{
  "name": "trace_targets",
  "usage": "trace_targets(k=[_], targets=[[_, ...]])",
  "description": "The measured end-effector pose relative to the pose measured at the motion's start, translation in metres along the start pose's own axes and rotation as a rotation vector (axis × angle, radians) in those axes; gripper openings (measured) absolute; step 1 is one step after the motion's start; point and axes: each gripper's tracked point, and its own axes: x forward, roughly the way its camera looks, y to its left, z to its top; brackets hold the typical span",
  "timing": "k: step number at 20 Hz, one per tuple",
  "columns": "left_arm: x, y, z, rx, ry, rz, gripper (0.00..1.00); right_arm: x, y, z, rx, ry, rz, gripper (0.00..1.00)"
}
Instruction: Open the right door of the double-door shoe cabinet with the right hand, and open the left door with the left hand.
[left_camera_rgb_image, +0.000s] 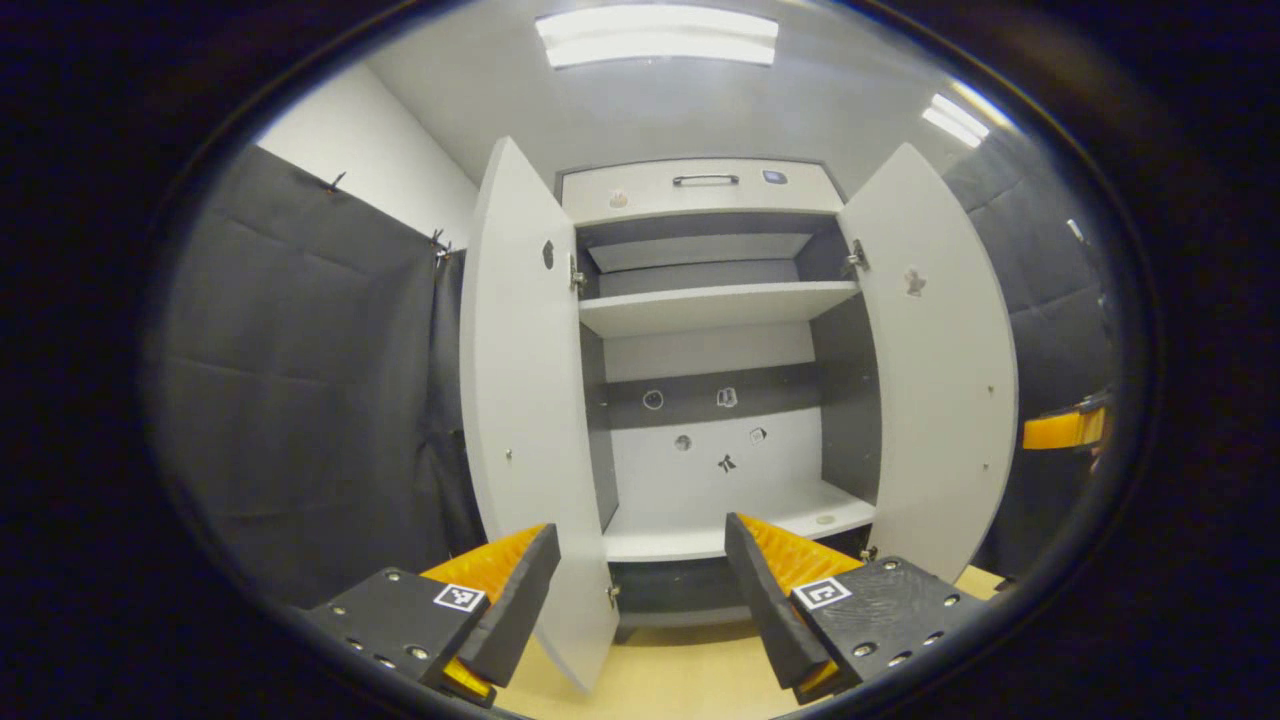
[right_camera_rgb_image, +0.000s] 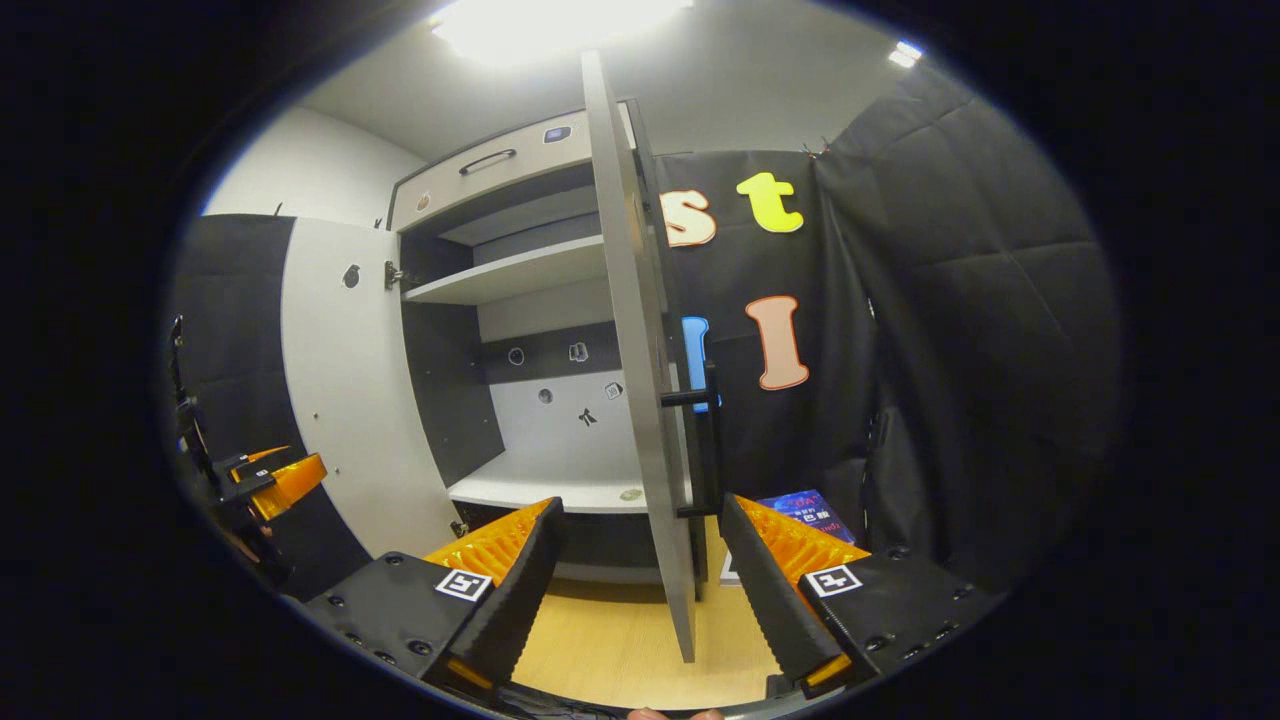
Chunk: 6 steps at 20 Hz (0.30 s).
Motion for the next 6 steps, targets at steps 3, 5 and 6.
trace_targets(k=[3,5,6], targets=[[0.001,0.014,-0.011,-0.004,-0.002,-0.015,0.95,-0.003,0.009,-0.007,-0.002,-0.006,-0.034,0.92],[0.001,0.020,-0.015,0.012,-0.010,-0.036,0.95,-0.005,0.014,-0.010,-0.001,-0.019,-0.057,0.92],[0.000,0.023,-0.018,0.015,-0.013,-0.044,0.95,-0.005,0.016,-0.011,-0.004,-0.025,-0.067,0.92]])
